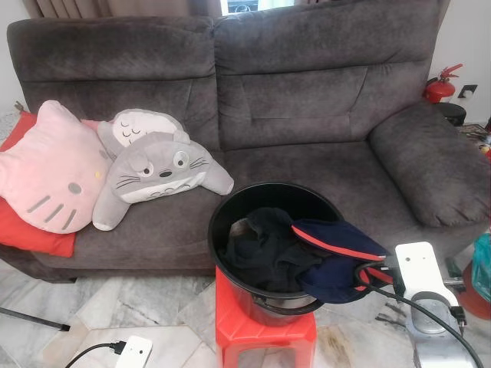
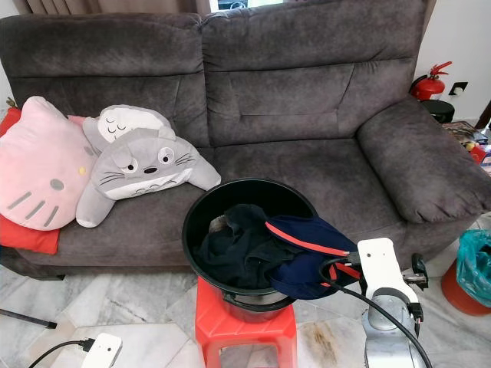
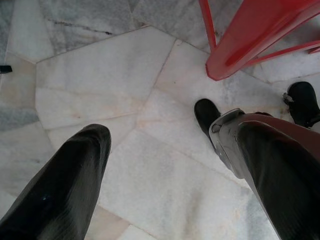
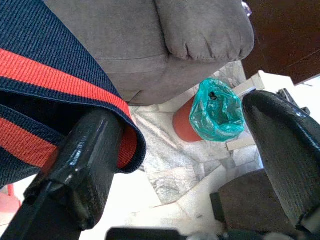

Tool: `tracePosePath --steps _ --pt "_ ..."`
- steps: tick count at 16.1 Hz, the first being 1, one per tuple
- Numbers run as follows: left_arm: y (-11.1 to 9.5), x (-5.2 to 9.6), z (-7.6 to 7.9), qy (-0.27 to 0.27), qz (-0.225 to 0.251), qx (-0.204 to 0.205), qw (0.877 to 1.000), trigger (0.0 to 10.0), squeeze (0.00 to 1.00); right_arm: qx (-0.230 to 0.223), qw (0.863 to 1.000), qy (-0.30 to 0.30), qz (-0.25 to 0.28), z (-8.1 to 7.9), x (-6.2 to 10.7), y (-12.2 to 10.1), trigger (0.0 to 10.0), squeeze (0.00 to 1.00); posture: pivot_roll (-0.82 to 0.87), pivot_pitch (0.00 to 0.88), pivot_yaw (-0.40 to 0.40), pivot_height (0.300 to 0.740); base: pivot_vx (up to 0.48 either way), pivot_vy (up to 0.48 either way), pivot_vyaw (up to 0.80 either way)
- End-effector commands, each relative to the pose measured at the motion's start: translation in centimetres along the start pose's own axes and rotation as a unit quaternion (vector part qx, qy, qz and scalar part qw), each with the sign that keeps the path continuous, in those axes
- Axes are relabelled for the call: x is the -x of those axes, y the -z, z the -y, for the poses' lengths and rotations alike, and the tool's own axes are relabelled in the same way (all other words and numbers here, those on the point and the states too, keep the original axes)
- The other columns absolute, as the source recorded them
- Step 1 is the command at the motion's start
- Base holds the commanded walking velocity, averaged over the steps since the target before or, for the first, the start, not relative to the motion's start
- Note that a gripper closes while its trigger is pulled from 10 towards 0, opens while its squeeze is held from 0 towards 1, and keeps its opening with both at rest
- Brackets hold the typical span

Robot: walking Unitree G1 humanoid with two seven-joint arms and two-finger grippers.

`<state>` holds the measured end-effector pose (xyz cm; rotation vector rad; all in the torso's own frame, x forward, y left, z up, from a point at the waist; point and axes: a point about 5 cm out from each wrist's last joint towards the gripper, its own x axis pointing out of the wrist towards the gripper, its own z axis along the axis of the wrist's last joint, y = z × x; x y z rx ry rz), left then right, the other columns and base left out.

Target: Hang hanger

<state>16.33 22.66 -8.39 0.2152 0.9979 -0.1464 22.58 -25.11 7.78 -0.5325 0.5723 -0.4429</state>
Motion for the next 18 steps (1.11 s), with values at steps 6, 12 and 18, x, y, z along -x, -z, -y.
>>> tracePosePath --steps 6,12,18 --pt "0.6 0.2 -0.5 -0.007 -0.007 -0.01 1.0 10.0 0.0 0.041 0.992 -0.113 0.042 -3.9 0.4 -1.0 10.0 0.0 -0.22 0.0 0.071 0.74 0.0 0.0 0.0" --pt "-0.9 -0.4 0.8 0.001 0.006 -0.009 1.0 10.0 0.0 0.091 0.989 -0.108 0.044 -3.4 0.2 -0.4 10.0 0.0 -0.22 0.0 0.075 0.74 0.0 0.0 0.0" --pt "-1.4 -0.4 0.5 -0.002 0.013 -0.012 1.0 10.0 0.0 0.061 0.987 -0.146 0.033 -4.3 0.8 0.0 10.0 0.0 -0.22 0.0 0.079 0.74 0.0 0.0 0.0"
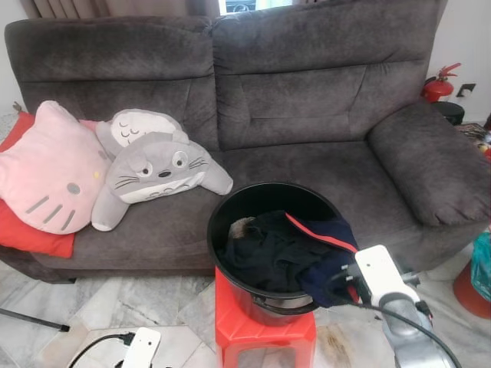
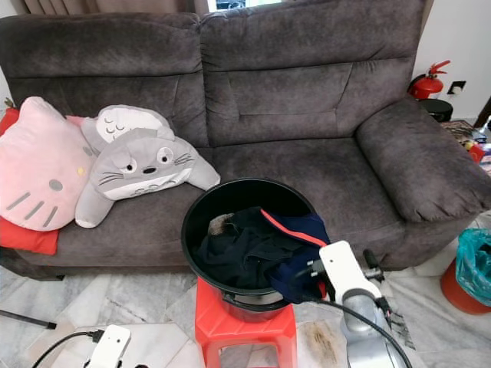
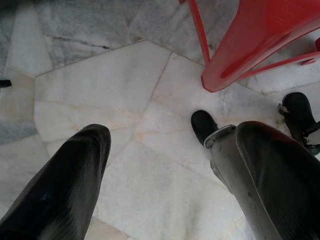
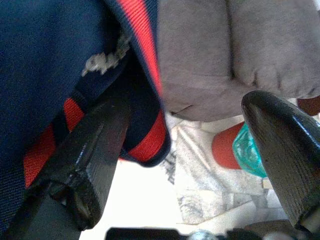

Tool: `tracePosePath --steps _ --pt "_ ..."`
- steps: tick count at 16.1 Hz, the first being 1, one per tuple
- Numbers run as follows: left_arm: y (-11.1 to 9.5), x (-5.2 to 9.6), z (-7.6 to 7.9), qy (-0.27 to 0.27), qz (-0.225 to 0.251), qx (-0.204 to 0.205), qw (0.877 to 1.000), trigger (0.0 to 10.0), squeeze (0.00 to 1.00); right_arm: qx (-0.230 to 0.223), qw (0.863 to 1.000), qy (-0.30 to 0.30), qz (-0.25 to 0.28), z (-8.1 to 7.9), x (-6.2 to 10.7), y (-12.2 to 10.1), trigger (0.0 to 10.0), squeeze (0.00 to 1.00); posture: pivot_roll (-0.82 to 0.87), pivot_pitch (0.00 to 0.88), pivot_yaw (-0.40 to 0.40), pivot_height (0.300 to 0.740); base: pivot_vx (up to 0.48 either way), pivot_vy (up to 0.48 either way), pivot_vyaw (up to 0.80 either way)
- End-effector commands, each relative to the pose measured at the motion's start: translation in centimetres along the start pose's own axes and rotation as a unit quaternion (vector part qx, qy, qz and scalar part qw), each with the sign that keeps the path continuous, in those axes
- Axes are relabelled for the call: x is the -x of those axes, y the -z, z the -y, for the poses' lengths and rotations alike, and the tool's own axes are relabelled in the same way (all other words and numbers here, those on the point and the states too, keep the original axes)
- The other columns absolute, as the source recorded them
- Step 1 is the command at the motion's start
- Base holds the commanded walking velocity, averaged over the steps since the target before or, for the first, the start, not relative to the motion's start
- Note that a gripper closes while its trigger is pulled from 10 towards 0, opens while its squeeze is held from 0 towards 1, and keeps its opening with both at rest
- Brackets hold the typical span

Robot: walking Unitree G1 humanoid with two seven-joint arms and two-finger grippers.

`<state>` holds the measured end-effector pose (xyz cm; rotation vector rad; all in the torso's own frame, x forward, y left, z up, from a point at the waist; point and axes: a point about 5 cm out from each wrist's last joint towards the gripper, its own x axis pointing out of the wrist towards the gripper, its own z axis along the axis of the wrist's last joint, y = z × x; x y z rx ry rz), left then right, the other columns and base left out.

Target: Hang hanger

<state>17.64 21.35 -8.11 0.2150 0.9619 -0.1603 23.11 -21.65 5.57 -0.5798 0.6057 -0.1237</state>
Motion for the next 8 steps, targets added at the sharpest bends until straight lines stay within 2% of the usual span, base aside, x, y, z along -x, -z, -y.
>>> tracePosePath --steps 1,8 --pt "0.16 0.11 -0.42 -0.004 -0.004 -0.009 1.0 10.0 0.0 0.015 0.998 -0.056 -0.007 -1.44 0.45 0.37 10.0 0.0 -0.22 0.0 0.08 0.74 0.0 0.0 0.0" --pt "0.0 0.05 -0.24 -0.001 -0.001 -0.009 1.0 10.0 0.0 0.03 0.997 -0.073 -0.014 -1.89 0.71 0.69 10.0 0.0 -0.22 0.0 0.08 0.74 0.0 0.0 0.0"
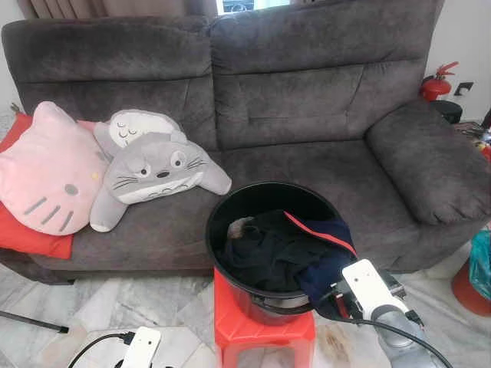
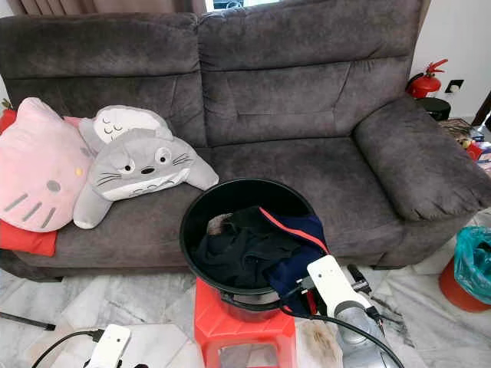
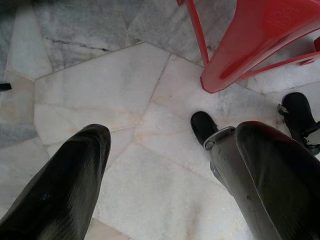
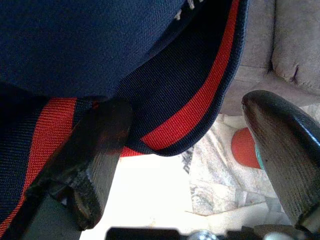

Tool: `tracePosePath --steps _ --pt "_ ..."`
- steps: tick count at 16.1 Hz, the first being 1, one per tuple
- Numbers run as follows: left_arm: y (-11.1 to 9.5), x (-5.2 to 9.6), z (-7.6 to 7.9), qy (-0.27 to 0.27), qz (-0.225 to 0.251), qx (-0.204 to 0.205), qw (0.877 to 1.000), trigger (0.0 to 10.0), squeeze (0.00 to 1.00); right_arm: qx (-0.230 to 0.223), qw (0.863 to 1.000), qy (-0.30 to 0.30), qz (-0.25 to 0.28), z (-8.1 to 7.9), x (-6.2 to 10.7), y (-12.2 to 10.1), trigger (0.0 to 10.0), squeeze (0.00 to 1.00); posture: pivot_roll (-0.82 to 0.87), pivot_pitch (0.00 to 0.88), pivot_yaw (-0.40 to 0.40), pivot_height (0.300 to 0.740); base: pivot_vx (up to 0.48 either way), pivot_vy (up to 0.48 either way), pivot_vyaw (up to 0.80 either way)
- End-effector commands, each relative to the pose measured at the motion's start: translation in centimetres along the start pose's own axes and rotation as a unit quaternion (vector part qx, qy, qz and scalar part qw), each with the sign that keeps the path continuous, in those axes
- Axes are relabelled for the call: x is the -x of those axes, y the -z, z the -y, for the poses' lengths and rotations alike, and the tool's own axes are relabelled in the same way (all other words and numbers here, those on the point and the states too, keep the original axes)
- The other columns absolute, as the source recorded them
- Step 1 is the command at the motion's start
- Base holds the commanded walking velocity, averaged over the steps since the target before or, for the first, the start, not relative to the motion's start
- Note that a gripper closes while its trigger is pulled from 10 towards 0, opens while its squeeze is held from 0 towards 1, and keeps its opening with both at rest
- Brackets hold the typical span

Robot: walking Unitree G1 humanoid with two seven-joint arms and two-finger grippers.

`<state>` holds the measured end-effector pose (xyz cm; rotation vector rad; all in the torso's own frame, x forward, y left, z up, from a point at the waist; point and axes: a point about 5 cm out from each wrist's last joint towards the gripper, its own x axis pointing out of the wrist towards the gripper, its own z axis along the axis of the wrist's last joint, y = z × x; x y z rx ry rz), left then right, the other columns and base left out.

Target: Hang hanger

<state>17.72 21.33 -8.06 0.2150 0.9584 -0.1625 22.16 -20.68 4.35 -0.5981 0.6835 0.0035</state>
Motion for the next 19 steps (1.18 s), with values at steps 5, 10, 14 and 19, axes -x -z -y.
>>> tracePosePath --steps 5,10,14,19 --pt "0.1 0.1 -0.2 -0.002 -0.002 -0.008 1.0 10.0 0.0 -0.001 1.0 -0.01 0.005 -0.4 0.2 -0.2 10.0 0.0 -0.22 0.0 0.08 0.74 0.0 0.0 0.0" --pt "0.1 0.1 -0.2 -0.002 -0.002 -0.008 1.0 10.0 0.0 -0.001 1.0 -0.01 0.005 -0.4 0.2 -0.2 10.0 0.0 -0.22 0.0 0.08 0.74 0.0 0.0 0.0" --pt "0.1 0.1 -0.2 -0.002 -0.003 -0.008 1.0 10.0 0.0 0.002 1.0 -0.011 0.004 -0.4 0.3 -0.2 10.0 0.0 -0.22 0.0 0.08 0.74 0.0 0.0 0.0" --pt "-0.2 0.0 -0.1 0.001 0.003 -0.007 1.0 10.0 0.0 -0.15 0.957 0.043 0.246 1.1 3.4 -6.0 10.0 0.0 -0.23 0.0 0.079 0.74 0.0 0.0 0.0"
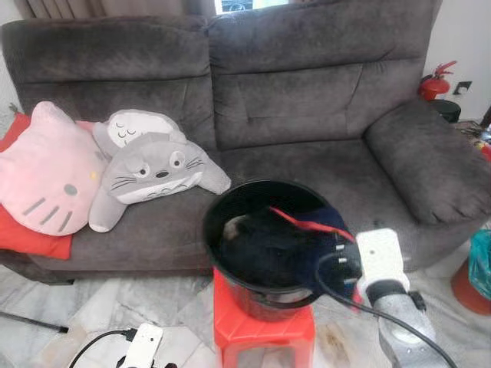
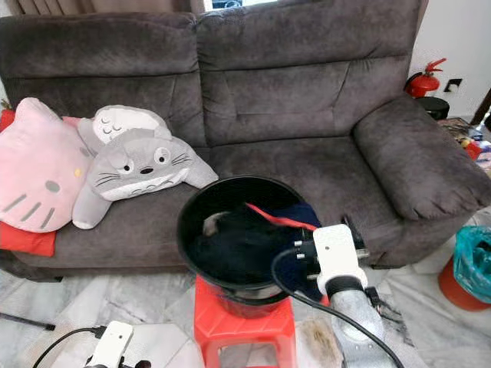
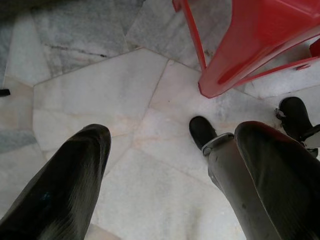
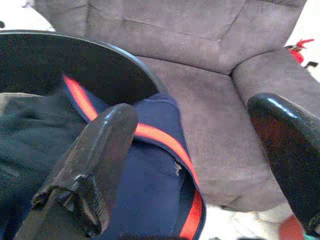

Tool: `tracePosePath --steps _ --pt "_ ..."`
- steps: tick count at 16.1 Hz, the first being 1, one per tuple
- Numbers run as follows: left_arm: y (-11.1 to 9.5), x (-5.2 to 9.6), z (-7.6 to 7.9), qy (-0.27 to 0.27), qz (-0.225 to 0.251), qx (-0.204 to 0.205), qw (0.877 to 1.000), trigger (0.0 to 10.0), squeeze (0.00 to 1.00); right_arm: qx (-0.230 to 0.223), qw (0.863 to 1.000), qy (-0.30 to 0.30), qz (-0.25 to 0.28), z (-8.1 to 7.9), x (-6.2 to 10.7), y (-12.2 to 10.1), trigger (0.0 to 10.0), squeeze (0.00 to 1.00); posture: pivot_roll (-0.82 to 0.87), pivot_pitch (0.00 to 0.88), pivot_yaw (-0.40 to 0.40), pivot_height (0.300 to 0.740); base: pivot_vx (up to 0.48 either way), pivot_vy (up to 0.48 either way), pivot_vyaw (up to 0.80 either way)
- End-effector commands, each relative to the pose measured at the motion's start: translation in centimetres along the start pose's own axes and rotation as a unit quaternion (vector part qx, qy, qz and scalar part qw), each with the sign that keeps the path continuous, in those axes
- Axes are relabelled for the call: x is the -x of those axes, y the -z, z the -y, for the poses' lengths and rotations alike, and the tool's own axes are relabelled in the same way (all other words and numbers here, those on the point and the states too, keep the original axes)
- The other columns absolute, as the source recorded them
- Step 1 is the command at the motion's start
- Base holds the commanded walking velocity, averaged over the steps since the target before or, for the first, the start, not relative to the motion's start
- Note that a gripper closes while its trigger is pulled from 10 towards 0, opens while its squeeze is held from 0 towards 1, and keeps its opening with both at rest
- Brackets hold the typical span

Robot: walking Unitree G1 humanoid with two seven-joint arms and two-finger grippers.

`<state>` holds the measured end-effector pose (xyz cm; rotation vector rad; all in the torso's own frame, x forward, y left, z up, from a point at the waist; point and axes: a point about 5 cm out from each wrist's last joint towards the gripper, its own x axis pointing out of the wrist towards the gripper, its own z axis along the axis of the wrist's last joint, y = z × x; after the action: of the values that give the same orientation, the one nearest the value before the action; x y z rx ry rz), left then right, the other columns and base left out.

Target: Hang hanger

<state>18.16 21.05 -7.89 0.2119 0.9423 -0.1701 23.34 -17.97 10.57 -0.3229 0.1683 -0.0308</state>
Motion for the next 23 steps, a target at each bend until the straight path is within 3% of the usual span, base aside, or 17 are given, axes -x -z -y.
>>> tracePosePath --steps 1,6,8,9,10,11,13,17,18,21,23 --pt "0.2 0.1 -0.3 -0.001 -0.005 -0.007 1.0 10.0 0.0 -0.013 1.0 -0.003 0.012 -0.2 0.3 -0.2 10.0 0.0 -0.23 0.0 0.078 0.74 0.0 0.0 0.0" --pt "0.1 0.1 -0.3 -0.002 -0.004 -0.007 1.0 10.0 0.0 -0.047 0.998 0.008 0.029 -0.2 1.0 0.1 10.0 0.0 -0.22 0.0 0.077 0.74 0.0 0.0 0.0" --pt "0.1 0.1 -0.4 -0.002 -0.003 -0.008 1.0 10.0 0.0 -0.091 0.995 0.039 0.032 0.6 1.7 0.5 10.0 0.0 -0.22 0.0 0.077 0.74 0.0 0.0 0.0" --pt "0.0 0.1 -0.4 -0.002 -0.002 -0.009 1.0 10.0 0.0 -0.147 0.987 0.053 0.041 1.0 2.3 0.5 10.0 0.0 -0.22 0.0 0.077 0.74 0.0 0.0 0.0" --pt "0.0 0.1 -0.4 -0.002 -0.002 -0.011 1.0 10.0 0.0 -0.251 0.964 0.072 0.041 1.4 3.4 1.6 10.0 0.0 -0.22 0.0 0.078 0.74 0.0 0.0 0.0" --pt "-0.1 0.1 -0.4 -0.002 -0.001 -0.012 1.0 10.0 0.0 -0.3 0.95 0.079 0.041 1.5 3.9 2.3 10.0 0.0 -0.22 0.0 0.079 0.74 0.0 0.0 0.0" --pt "-0.3 0.0 -0.4 -0.001 0.002 -0.014 1.0 10.0 0.0 -0.347 0.932 0.091 0.042 1.9 4.2 3.1 10.0 0.0 -0.23 0.0 0.082 0.74 0.0 0.0 0.0" --pt "-1.0 -0.1 -0.3 -0.001 0.012 -0.019 1.0 10.0 0.0 -0.449 0.886 0.117 0.015 3.1 3.7 7.0 10.0 0.0 -0.22 0.0 0.087 0.74 0.0 0.0 0.0" --pt "-1.1 -0.2 -0.3 -0.003 0.012 -0.022 1.0 10.0 0.0 -0.49 0.867 0.084 0.028 2.8 3.1 7.4 10.0 0.0 -0.23 0.0 0.094 0.74 0.0 0.0 0.0" --pt "-1.1 -0.2 -0.4 -0.005 0.012 -0.021 1.0 10.0 0.0 -0.547 0.835 0.01 0.052 1.6 2.4 7.7 10.0 0.0 -0.22 0.0 0.096 0.74 0.0 0.0 0.0" --pt "-1.1 -0.1 -0.5 -0.007 0.013 -0.019 1.0 10.0 0.0 -0.566 0.822 -0.035 0.058 0.5 2.3 7.9 10.0 0.0 -0.22 0.0 0.099 0.74 0.0 0.0 0.0"
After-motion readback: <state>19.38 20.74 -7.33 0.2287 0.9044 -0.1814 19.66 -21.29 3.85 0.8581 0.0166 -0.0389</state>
